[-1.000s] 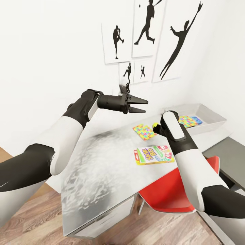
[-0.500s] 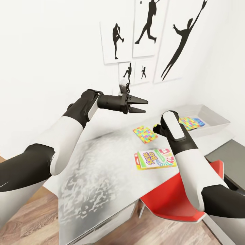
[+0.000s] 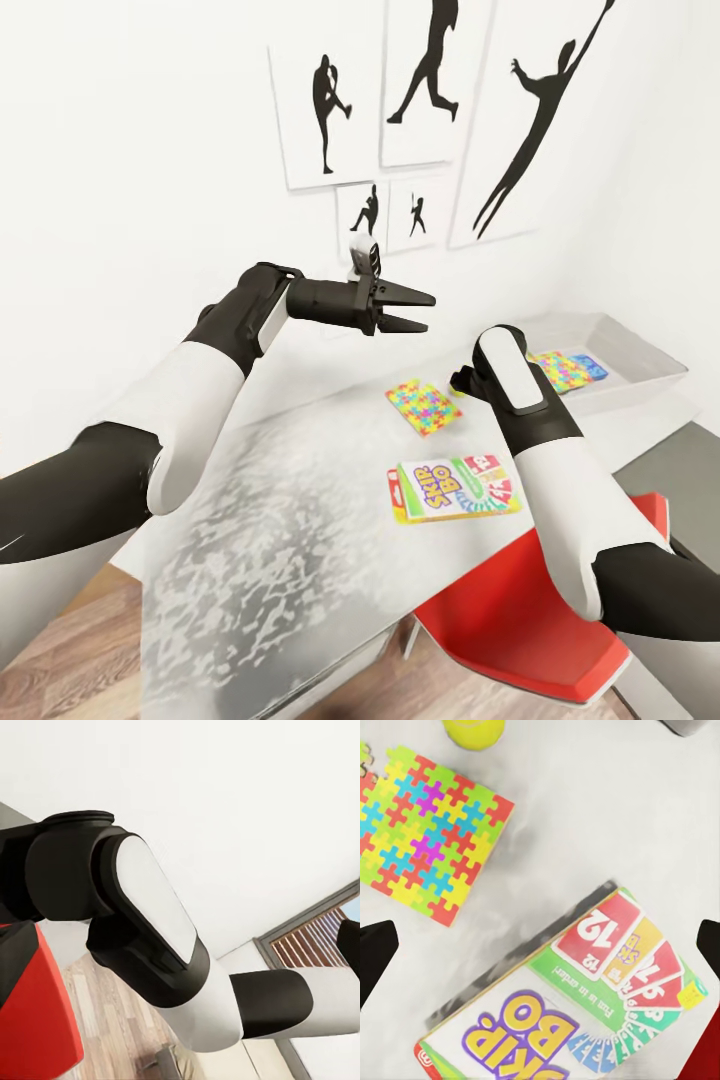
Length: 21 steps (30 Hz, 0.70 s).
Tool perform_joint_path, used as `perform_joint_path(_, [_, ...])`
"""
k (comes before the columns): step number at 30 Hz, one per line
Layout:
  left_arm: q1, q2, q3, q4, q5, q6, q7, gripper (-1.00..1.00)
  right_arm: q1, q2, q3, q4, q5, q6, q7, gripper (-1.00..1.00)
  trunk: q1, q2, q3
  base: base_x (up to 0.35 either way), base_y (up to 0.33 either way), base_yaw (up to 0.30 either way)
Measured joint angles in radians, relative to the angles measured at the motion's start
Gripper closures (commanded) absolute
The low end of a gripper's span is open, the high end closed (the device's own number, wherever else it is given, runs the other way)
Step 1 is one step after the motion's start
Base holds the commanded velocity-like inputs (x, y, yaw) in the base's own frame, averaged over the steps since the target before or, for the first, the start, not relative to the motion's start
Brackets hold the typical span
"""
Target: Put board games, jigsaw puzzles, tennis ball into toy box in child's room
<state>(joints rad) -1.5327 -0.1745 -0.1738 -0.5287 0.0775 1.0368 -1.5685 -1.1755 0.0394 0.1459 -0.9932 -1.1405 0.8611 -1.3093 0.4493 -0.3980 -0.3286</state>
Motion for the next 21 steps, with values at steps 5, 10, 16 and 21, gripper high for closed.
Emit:
perform_joint_path(5, [0.0, 0.0, 0.0, 0.0, 0.0, 0.0, 0.0, -1.0, 0.0, 0.002, 0.001, 0.0, 0.0, 0.0, 0.0, -1.0, 0.0, 0.0, -0.002, 0.028, -0.021, 0.0])
perform_joint_path(10, [0.0, 0.0, 0.0, 0.0, 0.0, 0.0, 0.0, -1.0, 0.0, 0.002, 0.001, 0.0, -0.001, 0.001, 0.0, -1.0, 0.0, 0.0, -0.002, 0.021, -0.004, 0.0])
perform_joint_path(16, [0.0, 0.0, 0.0, 0.0, 0.0, 0.0, 0.0, -1.0, 0.0, 0.002, 0.0, 0.025, -0.001, 0.001, 0.001, -1.0, 0.0, 0.0, -0.008, 0.065, -0.001, 0.0])
perform_joint_path(21, [0.001, 0.0, 0.0, 0.0, 0.0, 0.0, 0.0, -1.0, 0.0, 0.004, 0.0, 0.062, -0.001, 0.001, 0.002, -1.0, 0.0, 0.0, -0.015, 0.015, 0.0, 0.0])
